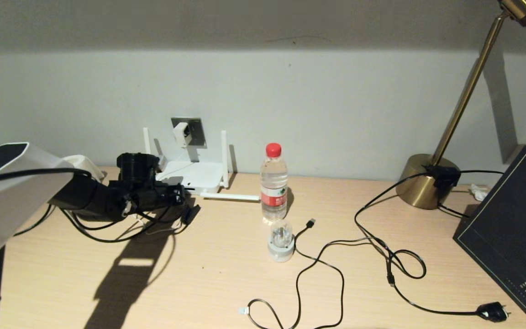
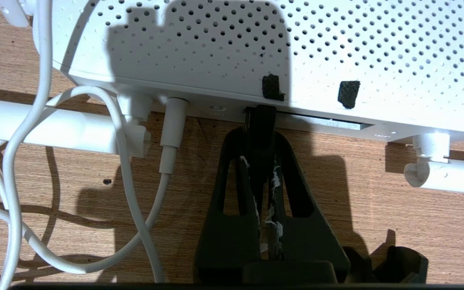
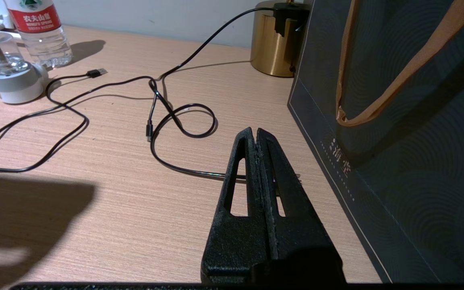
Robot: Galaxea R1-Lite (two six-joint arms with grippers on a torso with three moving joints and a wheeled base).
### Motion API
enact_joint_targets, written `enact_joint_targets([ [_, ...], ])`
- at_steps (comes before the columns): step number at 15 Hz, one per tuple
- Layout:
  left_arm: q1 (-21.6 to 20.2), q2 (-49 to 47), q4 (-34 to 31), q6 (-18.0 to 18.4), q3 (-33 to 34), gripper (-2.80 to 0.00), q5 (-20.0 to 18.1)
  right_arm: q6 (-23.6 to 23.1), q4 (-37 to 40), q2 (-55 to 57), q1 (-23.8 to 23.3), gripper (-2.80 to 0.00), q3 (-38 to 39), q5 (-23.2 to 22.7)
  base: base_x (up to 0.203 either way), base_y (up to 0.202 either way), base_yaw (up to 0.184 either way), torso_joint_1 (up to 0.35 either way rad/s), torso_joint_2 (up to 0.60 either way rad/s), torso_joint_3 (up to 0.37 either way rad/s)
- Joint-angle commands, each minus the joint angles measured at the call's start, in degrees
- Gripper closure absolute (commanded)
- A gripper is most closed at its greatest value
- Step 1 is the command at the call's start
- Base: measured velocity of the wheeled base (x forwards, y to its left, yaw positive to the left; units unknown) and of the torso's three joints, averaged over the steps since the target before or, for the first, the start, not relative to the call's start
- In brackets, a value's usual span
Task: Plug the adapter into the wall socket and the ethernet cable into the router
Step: Plug cable into router interface
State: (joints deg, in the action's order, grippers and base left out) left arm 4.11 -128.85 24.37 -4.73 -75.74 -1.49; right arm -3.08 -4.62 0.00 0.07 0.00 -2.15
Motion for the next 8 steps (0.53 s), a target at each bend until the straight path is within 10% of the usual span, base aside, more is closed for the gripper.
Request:
enact_joint_targets([
  [1, 0.0, 0.2, -0.2, 1.6, 1.6, 0.00, 0.0, 0.0, 0.0, 0.1, 0.0, 0.00, 2.0, -0.1, 0.000, 0.000, 0.000, 0.000, 0.00, 0.000],
  [2, 0.0, 0.3, 0.5, 2.8, 2.3, -2.80, 0.3, -0.1, 0.0, 0.1, 0.0, 0.00, 2.0, -0.1, 0.000, 0.000, 0.000, 0.000, 0.00, 0.000],
  [8, 0.1, 3.4, 0.6, -0.3, 4.0, -2.80, 0.1, -0.1, 0.0, 0.0, 0.0, 0.00, 2.0, -0.1, 0.000, 0.000, 0.000, 0.000, 0.00, 0.000],
])
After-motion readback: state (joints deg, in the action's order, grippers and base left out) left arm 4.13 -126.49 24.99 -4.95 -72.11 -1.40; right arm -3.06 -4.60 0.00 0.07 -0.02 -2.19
